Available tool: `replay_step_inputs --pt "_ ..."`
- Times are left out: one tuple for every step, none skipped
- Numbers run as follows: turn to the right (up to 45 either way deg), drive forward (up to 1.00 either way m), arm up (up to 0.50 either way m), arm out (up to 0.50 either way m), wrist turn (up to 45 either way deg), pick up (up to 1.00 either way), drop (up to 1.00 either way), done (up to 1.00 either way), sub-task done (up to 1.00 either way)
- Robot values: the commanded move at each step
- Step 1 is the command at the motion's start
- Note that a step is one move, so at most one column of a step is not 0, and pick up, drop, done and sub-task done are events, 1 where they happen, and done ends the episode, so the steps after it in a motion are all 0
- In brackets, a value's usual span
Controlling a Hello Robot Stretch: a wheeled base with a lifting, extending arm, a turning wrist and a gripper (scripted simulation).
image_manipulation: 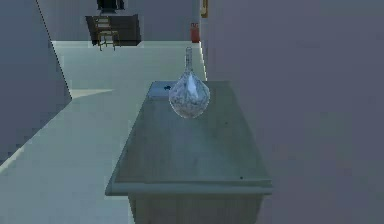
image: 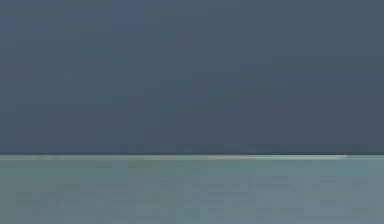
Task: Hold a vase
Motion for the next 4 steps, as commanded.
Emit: replay_step_inputs --pt "0.0 0.00 0.50 0.00 0.0 0.00 0.00 0.00 0.00" --pt "0.0 0.00 0.38 0.00 0.0 0.00 0.00 0.00 0.00" --pt "0.0 0.00 0.00 0.42 0.0 0.00 0.00 0.00 0.00" --pt "0.0 0.00 0.00 0.00 45.0 0.00 0.00 0.00 0.00"
